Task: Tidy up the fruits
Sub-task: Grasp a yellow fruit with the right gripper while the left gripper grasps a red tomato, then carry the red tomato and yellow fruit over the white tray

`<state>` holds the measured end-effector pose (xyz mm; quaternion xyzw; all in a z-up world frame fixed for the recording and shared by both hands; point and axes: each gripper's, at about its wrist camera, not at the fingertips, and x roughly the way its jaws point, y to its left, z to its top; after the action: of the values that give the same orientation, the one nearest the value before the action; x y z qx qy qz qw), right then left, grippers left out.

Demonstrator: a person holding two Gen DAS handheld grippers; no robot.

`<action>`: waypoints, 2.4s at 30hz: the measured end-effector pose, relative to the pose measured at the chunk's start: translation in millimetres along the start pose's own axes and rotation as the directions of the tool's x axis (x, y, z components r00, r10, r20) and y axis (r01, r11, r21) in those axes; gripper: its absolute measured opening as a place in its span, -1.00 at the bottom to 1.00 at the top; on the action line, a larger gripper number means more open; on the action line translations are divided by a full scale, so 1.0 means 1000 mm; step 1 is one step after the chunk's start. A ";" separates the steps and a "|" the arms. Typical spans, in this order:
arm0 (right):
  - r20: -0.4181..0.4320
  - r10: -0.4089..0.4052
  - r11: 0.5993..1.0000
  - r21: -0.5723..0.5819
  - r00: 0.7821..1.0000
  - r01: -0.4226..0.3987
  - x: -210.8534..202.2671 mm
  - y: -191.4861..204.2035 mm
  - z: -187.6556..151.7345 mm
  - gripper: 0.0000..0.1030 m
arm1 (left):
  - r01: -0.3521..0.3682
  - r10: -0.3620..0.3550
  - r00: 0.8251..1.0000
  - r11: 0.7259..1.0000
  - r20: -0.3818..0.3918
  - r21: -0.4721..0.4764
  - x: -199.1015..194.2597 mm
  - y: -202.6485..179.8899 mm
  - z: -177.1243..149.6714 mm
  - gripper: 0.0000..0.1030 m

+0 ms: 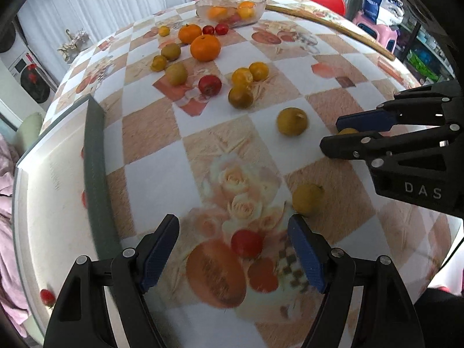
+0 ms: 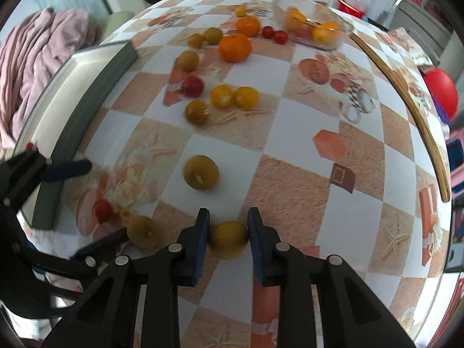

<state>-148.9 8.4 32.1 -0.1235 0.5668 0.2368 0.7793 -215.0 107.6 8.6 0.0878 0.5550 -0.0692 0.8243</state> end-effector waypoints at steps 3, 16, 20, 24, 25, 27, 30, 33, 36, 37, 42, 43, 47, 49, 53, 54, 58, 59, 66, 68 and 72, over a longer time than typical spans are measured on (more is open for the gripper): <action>0.000 0.021 0.999 0.025 1.000 -0.021 0.002 -0.006 0.004 -0.43 | 0.016 -0.016 1.000 1.000 -0.001 -0.020 0.002 0.000 0.006 0.51; -0.027 0.100 0.979 0.183 0.995 -0.093 -0.003 -0.033 -0.001 -0.43 | 0.153 -0.171 0.985 0.941 -0.032 -0.302 -0.003 0.035 -0.001 -0.67; -0.027 0.112 0.972 0.210 0.993 -0.104 -0.006 -0.037 -0.005 -0.43 | 0.152 -0.172 0.985 0.937 -0.035 -0.314 -0.006 0.033 -0.005 -0.66; -0.031 0.115 0.972 0.210 0.993 -0.106 -0.008 -0.038 -0.006 -0.43 | 0.129 -0.148 0.988 0.947 -0.041 -0.293 -0.007 0.027 -0.007 -0.66; -0.032 0.116 0.972 0.208 0.993 -0.107 -0.008 -0.037 -0.006 -0.43 | 0.124 -0.141 0.989 0.949 -0.039 -0.291 -0.008 0.026 -0.007 -0.66; -0.034 0.119 0.973 0.205 0.992 -0.110 -0.008 -0.037 -0.006 -0.43 | 0.109 -0.125 0.991 0.955 -0.039 -0.276 -0.008 0.023 -0.007 -0.65; -0.036 0.124 0.973 0.199 0.992 -0.114 -0.008 -0.035 -0.007 -0.43 | 0.071 -0.086 0.995 0.969 -0.054 -0.236 -0.008 0.013 -0.010 -0.60; -0.039 0.126 0.973 0.197 0.991 -0.116 -0.007 -0.033 -0.007 -0.43 | 0.049 -0.060 0.997 0.976 -0.048 -0.211 -0.010 0.008 -0.015 -0.54; -0.042 0.125 0.974 0.198 0.991 -0.115 -0.006 -0.032 -0.008 -0.43 | 0.035 -0.044 0.998 0.980 -0.044 -0.197 -0.010 0.006 -0.016 -0.54; -0.043 0.125 0.973 0.199 0.991 -0.114 -0.006 -0.031 -0.008 -0.43 | 0.025 -0.034 0.998 0.982 -0.044 -0.186 -0.011 0.005 -0.017 -0.54; -0.040 0.123 0.975 0.191 0.992 -0.113 -0.009 -0.027 -0.007 -0.43 | 0.059 -0.070 0.997 0.972 -0.043 -0.228 -0.013 0.009 -0.017 -0.62; -0.039 0.125 0.975 0.189 0.991 -0.115 -0.010 -0.027 -0.007 -0.43 | 0.068 -0.081 0.996 0.969 -0.044 -0.239 -0.013 0.010 -0.016 -0.62; -0.037 0.132 0.975 0.183 0.991 -0.124 -0.013 -0.022 -0.003 -0.43 | 0.082 -0.093 0.995 0.959 -0.025 -0.270 -0.019 0.017 -0.014 -0.62; -0.035 0.138 0.975 0.182 0.990 -0.129 -0.014 -0.021 -0.002 -0.43 | 0.089 -0.096 0.995 0.953 -0.011 -0.291 -0.024 0.022 -0.012 -0.62; -0.033 0.146 0.974 0.180 0.989 -0.138 -0.017 -0.016 0.004 -0.43 | 0.085 -0.084 0.996 0.943 0.018 -0.322 -0.036 0.034 -0.009 -0.62; -0.033 0.146 0.974 0.178 0.989 -0.138 -0.018 -0.015 0.005 -0.43 | 0.084 -0.080 0.996 0.940 0.026 -0.330 -0.039 0.039 -0.009 -0.62; -0.028 0.148 0.978 0.155 0.989 -0.142 -0.020 -0.006 0.013 -0.43 | 0.071 -0.058 0.997 0.931 0.048 -0.357 -0.050 0.056 -0.010 -0.62; -0.026 0.151 0.978 0.147 0.988 -0.145 -0.021 -0.003 0.016 -0.43 | 0.067 -0.051 0.997 0.929 0.053 -0.365 -0.053 0.060 -0.011 -0.62; -0.015 0.187 0.979 0.085 0.982 -0.185 -0.020 0.029 0.046 -0.43 | 0.017 0.016 0.997 0.907 0.074 -0.421 -0.068 0.098 -0.017 -0.62; -0.008 0.202 0.978 0.047 0.979 -0.201 -0.020 0.044 0.059 -0.43 | -0.005 0.045 0.996 0.900 0.080 -0.436 -0.073 0.112 -0.019 -0.62; 0.000 0.235 0.972 -0.009 0.972 -0.235 -0.017 0.074 0.085 -0.43 | -0.051 0.102 0.991 0.881 0.084 -0.471 -0.076 0.145 -0.022 -0.62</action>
<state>-120.2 107.3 81.3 -0.0587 0.5759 0.3299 0.7457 -232.8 254.9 81.2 -0.0954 0.5067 0.0948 0.8515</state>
